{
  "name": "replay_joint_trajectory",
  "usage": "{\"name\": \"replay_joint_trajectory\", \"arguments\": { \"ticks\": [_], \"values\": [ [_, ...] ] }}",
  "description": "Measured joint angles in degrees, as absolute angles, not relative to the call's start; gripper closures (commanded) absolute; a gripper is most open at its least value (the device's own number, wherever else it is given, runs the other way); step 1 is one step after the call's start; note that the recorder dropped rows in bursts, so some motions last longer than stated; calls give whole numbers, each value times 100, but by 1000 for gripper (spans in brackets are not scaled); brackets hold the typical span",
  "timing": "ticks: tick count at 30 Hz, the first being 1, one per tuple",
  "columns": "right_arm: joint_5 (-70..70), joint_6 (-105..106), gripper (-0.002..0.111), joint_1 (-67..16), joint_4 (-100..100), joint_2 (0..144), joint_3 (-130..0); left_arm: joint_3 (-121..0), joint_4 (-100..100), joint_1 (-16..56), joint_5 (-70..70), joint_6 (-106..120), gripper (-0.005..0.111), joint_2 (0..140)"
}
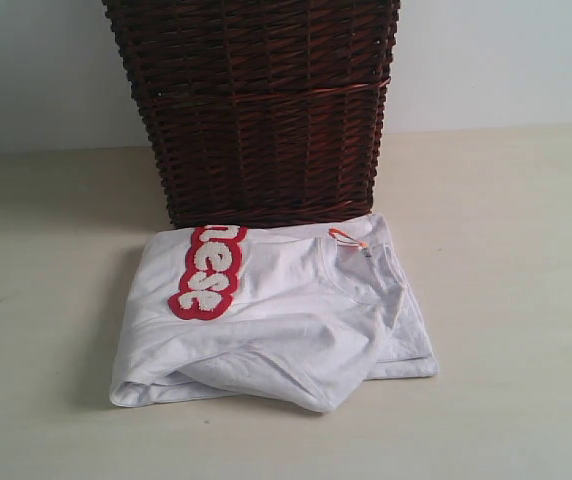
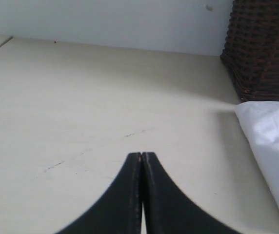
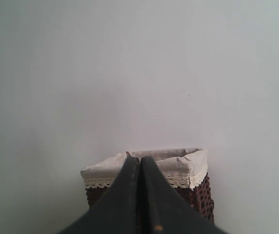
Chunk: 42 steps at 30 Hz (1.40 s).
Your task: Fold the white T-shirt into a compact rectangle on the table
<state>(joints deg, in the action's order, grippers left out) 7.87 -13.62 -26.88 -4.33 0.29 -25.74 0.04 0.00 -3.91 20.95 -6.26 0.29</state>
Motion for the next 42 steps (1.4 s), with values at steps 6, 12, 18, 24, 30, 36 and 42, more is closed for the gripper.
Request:
{"name": "replay_joint_trajectory", "arguments": {
  "ticks": [6,12,18,24,30,36,42],
  "values": [
    [789,-1336,108,-2688,-433,29,-2561,4,0,-391,2095,-626,107,29],
    [324,-1315,108,-2129,-433,19,-2288,4,0,-391,2095,-626,107,29],
    [-470,-1304,108,-1025,-433,19,-1646,4,0,-391,2095,-626,107,29],
    [-807,-1264,108,-286,-433,19,-743,4,0,-391,2095,-626,107,29],
    [-582,-1214,108,-171,-433,29,-39,4,0,-391,2095,-626,107,29],
    [442,-881,108,-160,-433,29,-25,4,0,-391,2095,-626,107,29],
    [1426,-745,108,-160,-433,29,-25,4,0,-391,2095,-626,107,29]
  ]
}}
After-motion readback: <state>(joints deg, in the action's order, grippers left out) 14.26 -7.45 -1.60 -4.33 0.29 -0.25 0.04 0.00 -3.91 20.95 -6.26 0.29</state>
